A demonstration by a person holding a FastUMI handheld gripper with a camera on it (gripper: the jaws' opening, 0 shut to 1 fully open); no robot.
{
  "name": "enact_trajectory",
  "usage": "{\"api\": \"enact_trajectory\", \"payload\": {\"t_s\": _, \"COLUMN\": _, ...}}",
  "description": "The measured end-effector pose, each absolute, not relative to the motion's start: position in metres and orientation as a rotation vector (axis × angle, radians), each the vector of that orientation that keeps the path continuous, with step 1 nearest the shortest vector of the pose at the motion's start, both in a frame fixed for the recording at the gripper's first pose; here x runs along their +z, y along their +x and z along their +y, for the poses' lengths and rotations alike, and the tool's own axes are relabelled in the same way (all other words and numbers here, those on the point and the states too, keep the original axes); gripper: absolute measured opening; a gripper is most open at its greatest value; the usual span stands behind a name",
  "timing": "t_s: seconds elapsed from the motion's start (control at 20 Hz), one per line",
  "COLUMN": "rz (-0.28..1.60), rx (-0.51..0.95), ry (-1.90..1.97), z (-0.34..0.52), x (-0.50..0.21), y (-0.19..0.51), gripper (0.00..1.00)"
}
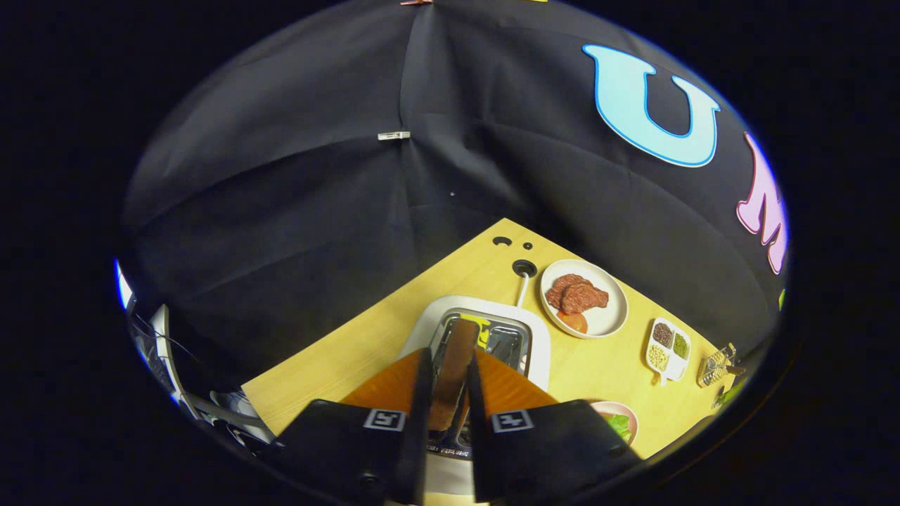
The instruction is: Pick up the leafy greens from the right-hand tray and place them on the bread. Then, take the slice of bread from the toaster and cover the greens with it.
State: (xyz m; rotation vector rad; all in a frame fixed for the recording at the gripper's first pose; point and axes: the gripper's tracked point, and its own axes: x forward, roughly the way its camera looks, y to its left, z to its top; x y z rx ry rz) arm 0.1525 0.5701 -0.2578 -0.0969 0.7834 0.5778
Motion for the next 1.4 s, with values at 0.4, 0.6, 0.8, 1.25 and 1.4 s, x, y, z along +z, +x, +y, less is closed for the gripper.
{"api": "enact_trajectory", "payload": {"t_s": 0.4, "rz": 0.800, "rx": 0.576, "ry": -0.007, "z": 0.572, "x": -0.246, "y": 0.148, "gripper": 0.10}}
{"api": "enact_trajectory", "payload": {"t_s": 0.6, "rz": 0.738, "rx": 0.579, "ry": 0.056, "z": 0.566, "x": -0.210, "y": 0.151, "gripper": 0.10}}
{"api": "enact_trajectory", "payload": {"t_s": 0.8, "rz": 0.631, "rx": 0.592, "ry": 0.099, "z": 0.551, "x": -0.160, "y": 0.156, "gripper": 0.10}}
{"api": "enact_trajectory", "payload": {"t_s": 1.25, "rz": 0.521, "rx": 0.482, "ry": 0.197, "z": 0.440, "x": -0.109, "y": 0.153, "gripper": 0.10}}
{"api": "enact_trajectory", "payload": {"t_s": 1.4, "rz": 0.538, "rx": 0.399, "ry": 0.187, "z": 0.384, "x": -0.136, "y": 0.149, "gripper": 0.10}}
